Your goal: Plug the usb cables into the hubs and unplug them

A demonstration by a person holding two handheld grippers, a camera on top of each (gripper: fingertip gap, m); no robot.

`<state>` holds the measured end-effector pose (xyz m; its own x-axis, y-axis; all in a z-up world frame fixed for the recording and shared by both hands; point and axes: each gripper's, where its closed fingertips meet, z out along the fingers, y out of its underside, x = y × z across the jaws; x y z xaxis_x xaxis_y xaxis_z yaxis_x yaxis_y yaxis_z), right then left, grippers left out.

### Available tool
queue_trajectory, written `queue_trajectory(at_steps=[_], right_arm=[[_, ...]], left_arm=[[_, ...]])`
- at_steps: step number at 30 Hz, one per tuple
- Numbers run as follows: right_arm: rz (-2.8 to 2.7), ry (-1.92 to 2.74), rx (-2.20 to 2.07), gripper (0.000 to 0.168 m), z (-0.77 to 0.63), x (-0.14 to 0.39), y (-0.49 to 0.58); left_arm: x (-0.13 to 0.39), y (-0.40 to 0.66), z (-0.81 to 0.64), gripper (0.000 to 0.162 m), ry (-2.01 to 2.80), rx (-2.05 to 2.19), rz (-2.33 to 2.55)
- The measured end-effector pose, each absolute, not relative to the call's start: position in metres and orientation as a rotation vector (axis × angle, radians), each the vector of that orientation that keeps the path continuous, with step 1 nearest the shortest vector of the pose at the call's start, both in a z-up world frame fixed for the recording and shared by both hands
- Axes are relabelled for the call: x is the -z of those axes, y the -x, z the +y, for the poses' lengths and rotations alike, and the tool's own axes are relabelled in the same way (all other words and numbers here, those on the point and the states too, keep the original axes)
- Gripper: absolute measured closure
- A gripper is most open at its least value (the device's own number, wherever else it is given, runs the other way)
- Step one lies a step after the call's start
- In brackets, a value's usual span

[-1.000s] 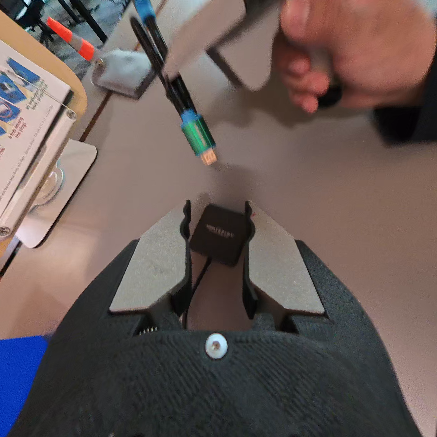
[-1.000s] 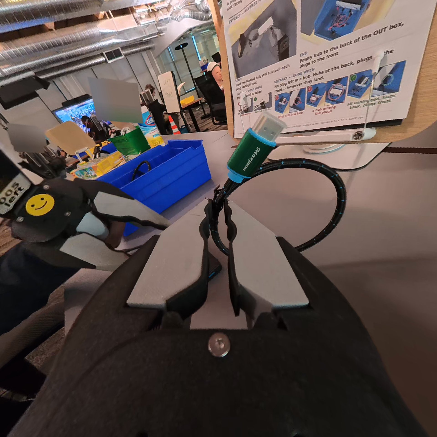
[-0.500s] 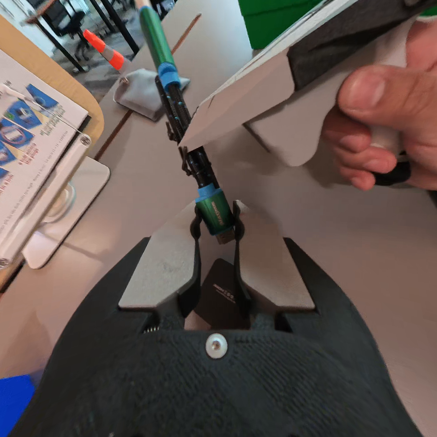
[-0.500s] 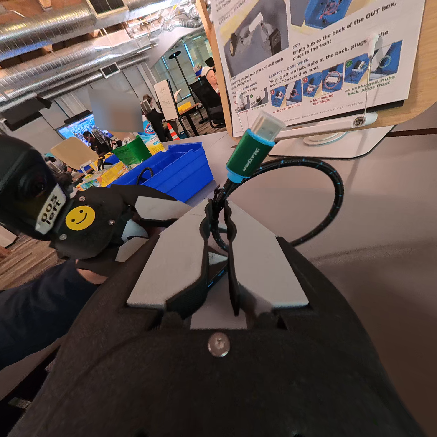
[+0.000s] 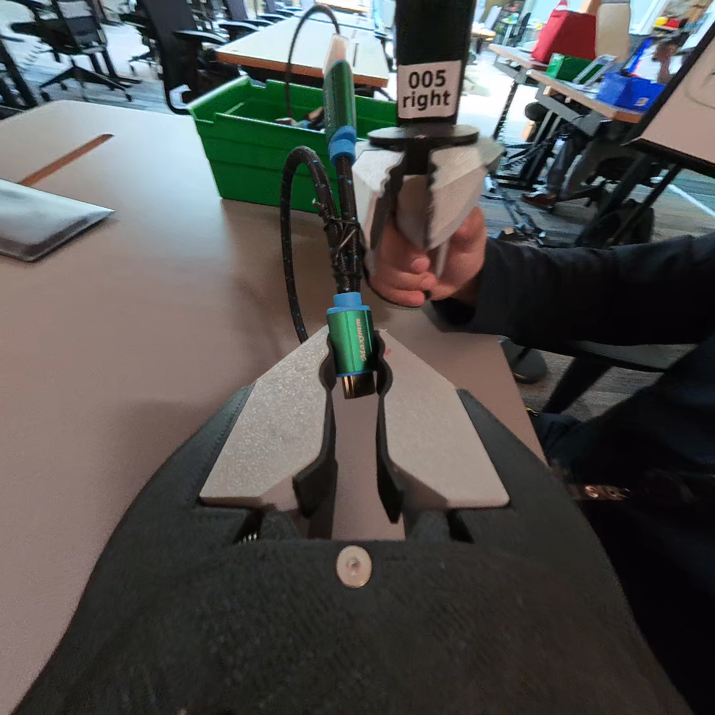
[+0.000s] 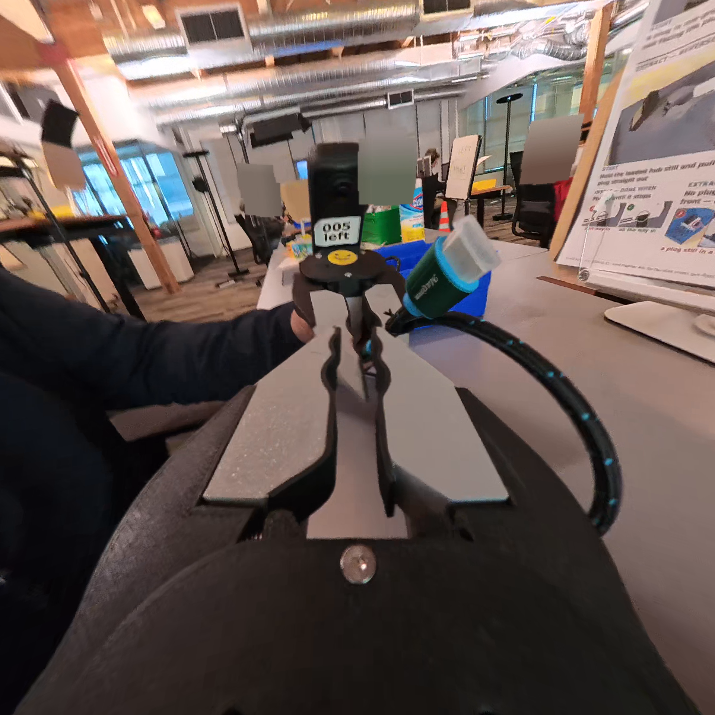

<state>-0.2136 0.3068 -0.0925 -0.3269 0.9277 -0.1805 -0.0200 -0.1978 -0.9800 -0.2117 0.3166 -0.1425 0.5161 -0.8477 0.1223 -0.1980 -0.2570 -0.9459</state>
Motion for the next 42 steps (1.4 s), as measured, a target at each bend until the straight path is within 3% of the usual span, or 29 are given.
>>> queue_trajectory(at_steps=[1, 5, 8, 11, 15, 18, 22, 26, 30, 36, 42], right_arm=[[-1.334, 1.114, -1.588, 0.168, 0.305, 0.098, 0.215], [-1.331, 0.943, -1.486, 0.168, 0.299, 0.103, 0.215], [-1.291, 0.98, -1.435, 0.132, 0.308, 0.108, 0.213], [-1.277, 1.063, -1.532, 0.126, 0.311, 0.11, 0.213], [-1.262, 0.939, -1.665, 0.135, 0.294, 0.093, 0.213], [-1.273, 0.832, -1.684, 0.132, 0.282, 0.083, 0.209], [-1.257, 0.866, -1.709, 0.154, 0.281, 0.084, 0.214], [-1.374, 0.944, -1.661, 0.146, 0.269, 0.104, 0.229], [-1.396, 0.918, -1.599, 0.15, 0.268, 0.106, 0.231], [-1.4, 1.028, -1.545, 0.154, 0.281, 0.117, 0.236], [-1.259, 1.262, -1.634, 0.155, 0.313, 0.122, 0.237]], left_arm=[[0.142, 0.208, 0.312, 0.148, 1.738, 0.842, 0.9], [0.134, 0.205, 0.304, 0.148, 1.688, 0.928, 0.914], [0.126, 0.211, 0.303, 0.148, 1.647, 0.985, 0.872], [0.125, 0.214, 0.3, 0.148, 1.629, 1.033, 0.864], [0.128, 0.202, 0.292, 0.148, 1.628, 1.112, 0.916], [0.117, 0.198, 0.282, 0.149, 1.57, 1.257, 0.917], [0.116, 0.194, 0.268, 0.152, 1.558, 1.421, 0.948], [0.125, 0.192, 0.265, 0.153, 1.604, 1.486, 0.951], [0.127, 0.189, 0.264, 0.152, 1.609, 1.521, 0.94], [0.14, 0.197, 0.278, 0.149, 1.69, 1.339, 0.914], [0.154, 0.222, 0.307, 0.143, 1.765, 0.719, 0.947]])
